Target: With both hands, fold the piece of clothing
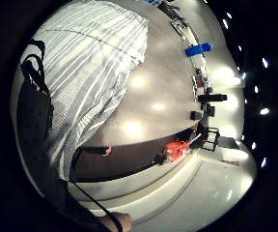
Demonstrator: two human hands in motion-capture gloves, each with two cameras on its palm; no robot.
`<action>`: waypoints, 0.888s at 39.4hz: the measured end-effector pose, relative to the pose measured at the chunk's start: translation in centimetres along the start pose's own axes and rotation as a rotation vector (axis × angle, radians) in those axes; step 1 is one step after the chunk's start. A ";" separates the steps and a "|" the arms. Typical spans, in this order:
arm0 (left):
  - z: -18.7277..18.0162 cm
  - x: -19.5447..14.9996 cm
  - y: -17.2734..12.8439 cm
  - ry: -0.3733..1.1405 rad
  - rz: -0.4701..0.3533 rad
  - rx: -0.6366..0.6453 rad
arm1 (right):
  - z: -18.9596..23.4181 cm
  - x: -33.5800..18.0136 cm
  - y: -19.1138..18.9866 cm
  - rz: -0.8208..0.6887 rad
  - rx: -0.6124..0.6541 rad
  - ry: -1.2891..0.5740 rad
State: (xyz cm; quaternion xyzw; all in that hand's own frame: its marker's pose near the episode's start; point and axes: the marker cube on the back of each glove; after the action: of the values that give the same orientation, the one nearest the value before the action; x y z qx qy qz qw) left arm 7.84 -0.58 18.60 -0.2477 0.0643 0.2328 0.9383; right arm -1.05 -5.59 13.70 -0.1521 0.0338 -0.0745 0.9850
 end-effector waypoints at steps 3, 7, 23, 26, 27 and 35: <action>-0.3 1.3 2.5 -0.038 0.064 0.039 | -2.9 -1.0 2.7 -0.034 0.006 -0.017; -1.8 2.2 5.3 -0.028 0.113 0.077 | -6.1 -1.4 4.6 -0.062 0.016 -0.046; -8.1 -4.6 -3.5 0.285 -0.090 -0.163 | -9.5 2.9 -9.1 0.146 -0.191 0.051; -7.4 -5.6 -7.3 0.313 -0.210 -0.223 | -8.1 2.8 -11.7 0.219 -0.254 0.132; -6.8 -6.1 -8.8 0.318 -0.246 -0.234 | -7.8 2.6 -11.9 0.238 -0.272 0.147; -4.5 -7.8 -13.9 0.480 -0.347 -0.187 | -3.9 4.6 -13.0 0.380 -0.154 0.161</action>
State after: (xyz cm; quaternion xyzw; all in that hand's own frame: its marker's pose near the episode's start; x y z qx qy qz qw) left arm 7.46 -16.66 22.56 -0.3883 0.2193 0.0091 0.8950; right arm 1.37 -19.75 13.70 -0.2113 0.1459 0.1033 0.9609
